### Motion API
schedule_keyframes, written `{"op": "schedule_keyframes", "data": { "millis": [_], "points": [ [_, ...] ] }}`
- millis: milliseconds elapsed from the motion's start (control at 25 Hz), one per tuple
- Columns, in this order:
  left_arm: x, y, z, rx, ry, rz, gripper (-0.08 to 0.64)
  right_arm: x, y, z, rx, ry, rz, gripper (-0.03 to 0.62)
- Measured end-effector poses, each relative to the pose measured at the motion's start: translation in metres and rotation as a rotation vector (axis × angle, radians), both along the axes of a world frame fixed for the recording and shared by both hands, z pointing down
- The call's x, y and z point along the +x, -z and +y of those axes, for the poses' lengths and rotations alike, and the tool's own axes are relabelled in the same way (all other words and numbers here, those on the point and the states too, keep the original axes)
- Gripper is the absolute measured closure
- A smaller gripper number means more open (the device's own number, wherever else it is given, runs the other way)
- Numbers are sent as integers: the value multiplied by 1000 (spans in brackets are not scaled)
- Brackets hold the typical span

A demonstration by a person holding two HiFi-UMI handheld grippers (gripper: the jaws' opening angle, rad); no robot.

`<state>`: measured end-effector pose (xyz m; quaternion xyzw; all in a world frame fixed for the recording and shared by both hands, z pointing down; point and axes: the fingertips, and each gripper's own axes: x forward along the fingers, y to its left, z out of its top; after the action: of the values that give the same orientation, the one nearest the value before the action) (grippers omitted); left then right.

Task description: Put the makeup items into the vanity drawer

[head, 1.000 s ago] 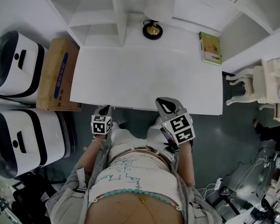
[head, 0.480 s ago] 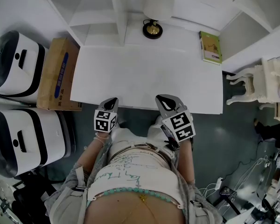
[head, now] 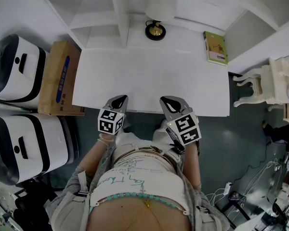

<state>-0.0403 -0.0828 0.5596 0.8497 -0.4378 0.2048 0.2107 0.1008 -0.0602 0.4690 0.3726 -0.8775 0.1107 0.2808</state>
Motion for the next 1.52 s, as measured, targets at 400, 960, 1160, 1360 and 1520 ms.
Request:
{"op": "schedule_keyframes", "data": {
  "millis": [400, 960, 1160, 1360, 1520],
  "points": [
    [32, 34, -10, 47, -75, 41, 559, -2, 4, -1, 12, -10, -7, 565],
    [73, 74, -13, 122, -169, 82, 559, 0, 16, -5, 45, -37, -16, 563],
    [83, 89, -14, 142, -192, 101, 559, 0, 22, -11, 66, -53, -25, 565],
    [93, 104, -11, 168, -219, 114, 559, 2, 30, -13, 88, -68, -51, 565],
    [97, 117, -11, 188, -228, 127, 559, 2, 38, -16, 107, -78, -59, 565]
  ]
}}
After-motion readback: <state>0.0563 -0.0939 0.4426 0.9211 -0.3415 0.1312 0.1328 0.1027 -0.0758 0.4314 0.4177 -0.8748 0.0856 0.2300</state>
